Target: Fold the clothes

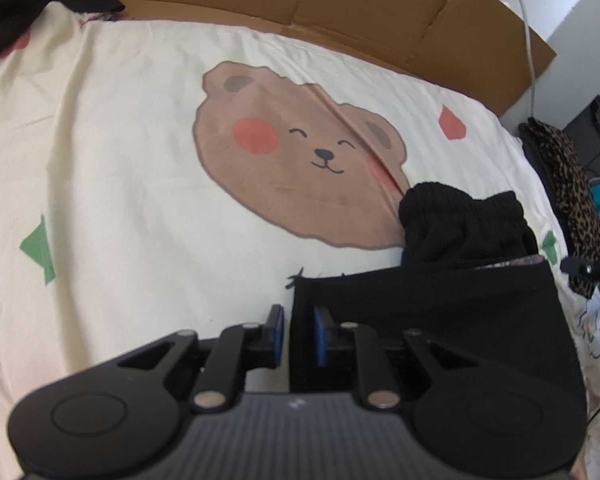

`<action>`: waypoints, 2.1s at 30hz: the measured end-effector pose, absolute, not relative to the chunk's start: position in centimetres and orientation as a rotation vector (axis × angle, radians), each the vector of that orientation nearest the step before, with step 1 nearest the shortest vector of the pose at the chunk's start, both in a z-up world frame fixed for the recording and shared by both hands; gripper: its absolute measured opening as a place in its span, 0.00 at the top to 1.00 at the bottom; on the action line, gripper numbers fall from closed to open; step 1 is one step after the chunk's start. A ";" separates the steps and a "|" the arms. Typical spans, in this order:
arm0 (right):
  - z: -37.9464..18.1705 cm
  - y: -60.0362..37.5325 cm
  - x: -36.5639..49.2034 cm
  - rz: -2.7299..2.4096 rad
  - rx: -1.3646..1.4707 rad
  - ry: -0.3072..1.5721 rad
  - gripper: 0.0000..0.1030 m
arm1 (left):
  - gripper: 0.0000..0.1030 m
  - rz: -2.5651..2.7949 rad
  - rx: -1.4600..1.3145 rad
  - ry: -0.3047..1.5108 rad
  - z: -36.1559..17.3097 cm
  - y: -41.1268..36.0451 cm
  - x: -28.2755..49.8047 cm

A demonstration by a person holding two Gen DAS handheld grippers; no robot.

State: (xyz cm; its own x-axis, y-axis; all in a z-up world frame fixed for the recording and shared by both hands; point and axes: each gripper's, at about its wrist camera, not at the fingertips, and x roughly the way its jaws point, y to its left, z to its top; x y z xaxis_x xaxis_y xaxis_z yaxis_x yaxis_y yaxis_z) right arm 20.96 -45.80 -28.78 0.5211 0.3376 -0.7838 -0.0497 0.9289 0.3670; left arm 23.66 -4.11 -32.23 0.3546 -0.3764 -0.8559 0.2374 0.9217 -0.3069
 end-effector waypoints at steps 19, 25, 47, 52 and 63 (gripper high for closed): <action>-31.4 -42.0 22.8 0.252 0.112 1.033 0.60 | 0.69 -0.410 0.004 1.106 -32.8 -6.8 23.5; -31.2 -41.1 23.0 0.287 0.077 1.046 0.84 | 0.68 -0.404 0.059 1.105 -32.8 -8.0 23.6; -23.9 -44.5 20.4 0.227 0.276 0.904 0.94 | 0.95 -0.411 -0.200 1.054 -27.7 -3.6 22.4; -21.8 -44.6 20.4 0.223 0.298 0.859 0.94 | 0.95 -0.413 -0.234 1.006 -24.8 -3.4 22.3; -21.5 -44.0 22.8 0.204 0.275 0.864 0.94 | 0.95 -0.384 -0.236 0.988 -23.6 -3.9 24.5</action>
